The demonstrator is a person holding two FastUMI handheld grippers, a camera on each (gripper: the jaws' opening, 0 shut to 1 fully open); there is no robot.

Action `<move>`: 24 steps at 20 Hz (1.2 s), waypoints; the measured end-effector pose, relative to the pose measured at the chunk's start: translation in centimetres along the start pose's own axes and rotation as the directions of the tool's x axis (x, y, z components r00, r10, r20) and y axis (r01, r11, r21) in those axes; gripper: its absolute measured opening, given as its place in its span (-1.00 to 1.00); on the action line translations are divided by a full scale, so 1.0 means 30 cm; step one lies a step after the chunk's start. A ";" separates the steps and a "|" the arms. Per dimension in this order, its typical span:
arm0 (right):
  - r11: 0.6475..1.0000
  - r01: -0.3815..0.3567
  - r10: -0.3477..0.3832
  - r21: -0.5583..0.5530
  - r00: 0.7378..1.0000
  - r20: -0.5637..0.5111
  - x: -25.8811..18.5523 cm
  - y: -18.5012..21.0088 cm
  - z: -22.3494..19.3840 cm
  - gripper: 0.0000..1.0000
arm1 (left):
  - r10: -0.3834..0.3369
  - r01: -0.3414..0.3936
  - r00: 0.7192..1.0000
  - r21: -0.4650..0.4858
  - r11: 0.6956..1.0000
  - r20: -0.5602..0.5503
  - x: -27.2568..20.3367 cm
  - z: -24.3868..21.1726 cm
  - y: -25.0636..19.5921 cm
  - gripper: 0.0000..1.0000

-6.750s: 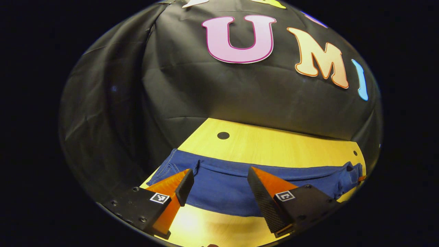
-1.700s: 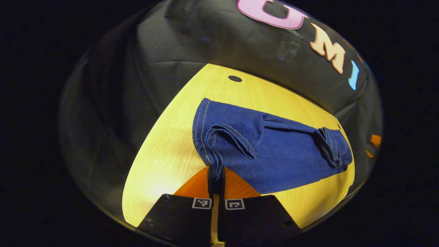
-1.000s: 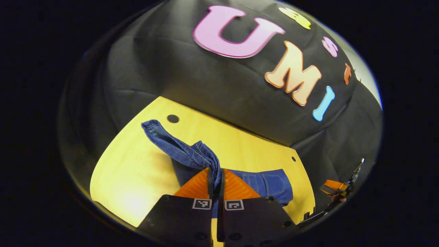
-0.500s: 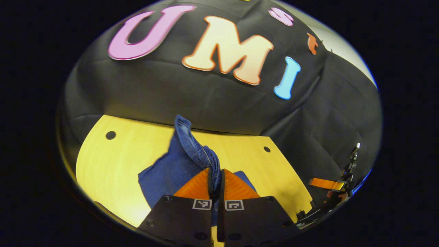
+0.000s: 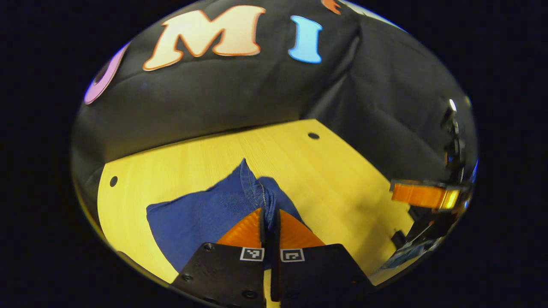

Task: Grasp the waist and the cuffs of the jeans and fold them to make the two legs overlap; first hold the waist and fold one-third of the jeans toward the cuffs, then hold the cuffs and fold the remaining one-third in the same direction to finish folding.

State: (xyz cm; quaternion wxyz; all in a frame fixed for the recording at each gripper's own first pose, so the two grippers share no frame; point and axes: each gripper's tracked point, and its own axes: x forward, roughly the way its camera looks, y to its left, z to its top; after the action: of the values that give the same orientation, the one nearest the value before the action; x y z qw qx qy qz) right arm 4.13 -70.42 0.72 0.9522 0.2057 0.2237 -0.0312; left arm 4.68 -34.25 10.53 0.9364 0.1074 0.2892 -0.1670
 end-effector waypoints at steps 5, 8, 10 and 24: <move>1.000 -0.002 0.002 -0.026 1.000 -0.017 0.011 -0.008 -0.022 0.96 | 0.014 -0.005 0.995 0.086 0.996 -0.101 0.096 -0.221 -0.089 -0.99; 0.999 0.017 -0.018 -0.036 0.999 -0.028 0.003 -0.022 -0.038 0.96 | 0.027 -0.022 0.997 0.062 0.998 -0.076 0.114 -0.248 -0.103 -0.90; 0.999 0.026 -0.027 -0.043 0.999 -0.031 -0.009 -0.013 -0.047 0.96 | -0.025 0.025 0.998 0.017 1.000 -0.051 0.096 -0.245 -0.144 -0.78; 0.995 -0.033 0.046 -0.096 0.989 0.140 -0.057 0.494 -0.107 0.95 | 0.057 -0.008 0.972 -0.210 0.978 0.229 -0.413 -0.133 0.182 0.70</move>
State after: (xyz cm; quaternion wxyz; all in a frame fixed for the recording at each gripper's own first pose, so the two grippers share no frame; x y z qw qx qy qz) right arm 3.52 -55.62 4.44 0.9747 0.1626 0.1526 -0.0162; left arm -4.92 -24.92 15.02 0.9726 -0.0068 0.1910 -0.1321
